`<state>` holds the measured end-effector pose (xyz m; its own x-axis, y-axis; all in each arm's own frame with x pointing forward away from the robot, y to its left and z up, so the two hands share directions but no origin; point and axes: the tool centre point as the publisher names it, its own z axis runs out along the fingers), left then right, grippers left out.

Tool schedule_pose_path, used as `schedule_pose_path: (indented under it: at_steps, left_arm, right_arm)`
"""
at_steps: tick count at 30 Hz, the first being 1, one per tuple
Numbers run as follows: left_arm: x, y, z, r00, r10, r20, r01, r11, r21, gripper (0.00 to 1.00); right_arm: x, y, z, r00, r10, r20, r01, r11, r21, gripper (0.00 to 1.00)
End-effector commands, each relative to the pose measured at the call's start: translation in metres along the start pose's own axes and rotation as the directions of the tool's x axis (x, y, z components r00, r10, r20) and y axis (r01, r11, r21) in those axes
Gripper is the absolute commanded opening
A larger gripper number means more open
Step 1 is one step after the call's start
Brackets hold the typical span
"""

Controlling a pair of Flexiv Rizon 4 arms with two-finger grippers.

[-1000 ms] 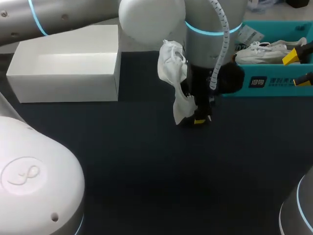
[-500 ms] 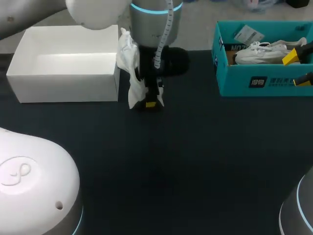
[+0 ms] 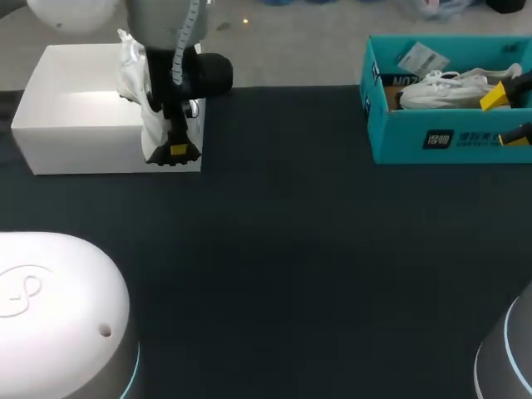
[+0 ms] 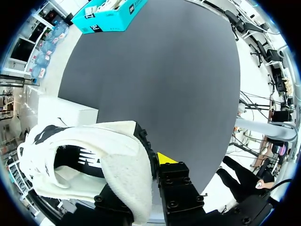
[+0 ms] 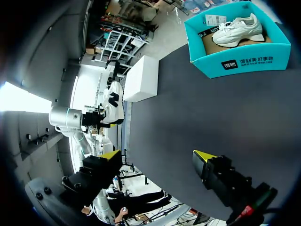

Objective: Take the shoe out of the shoebox, open the shoe tongue, remove and reinsert the insole, then place the shoe into the shoebox

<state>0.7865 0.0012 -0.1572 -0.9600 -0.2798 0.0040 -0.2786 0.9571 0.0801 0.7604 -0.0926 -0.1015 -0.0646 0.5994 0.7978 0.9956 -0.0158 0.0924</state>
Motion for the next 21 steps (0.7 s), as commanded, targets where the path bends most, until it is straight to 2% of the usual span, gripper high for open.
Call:
schedule_pose_path:
  at_steps: [1, 3, 13, 18, 21]
  left_arm:
    - [-0.019, 0.044, 0.001, 1.000, 0.021, -0.016, -0.017, 0.982, 0.187, 0.00]
    - [-0.029, 0.049, 0.002, 1.000, 0.028, -0.009, -0.026, 0.975, 0.220, 0.00]
    - [-0.066, 0.059, 0.010, 0.997, 0.062, -0.040, -0.049, 0.965, 0.257, 0.00]
    - [-0.084, 0.063, 0.013, 0.997, 0.055, -0.059, -0.037, 0.963, 0.266, 0.00]
    - [-0.088, 0.063, 0.014, 0.997, 0.021, -0.075, -0.002, 0.970, 0.243, 0.00]
  right_arm:
    - [0.000, 0.000, 0.001, 1.000, 0.002, 0.003, -0.002, 1.000, 0.000, 1.00]
    - [0.000, 0.000, 0.001, 1.000, 0.002, 0.003, -0.002, 1.000, 0.000, 1.00]
    - [0.000, 0.000, 0.001, 1.000, 0.002, 0.003, -0.002, 1.000, 0.000, 1.00]
    - [0.000, 0.000, 0.001, 1.000, 0.002, 0.003, -0.002, 1.000, 0.000, 1.00]
    - [0.000, 0.000, 0.001, 1.000, 0.002, 0.003, -0.002, 1.000, 0.000, 1.00]
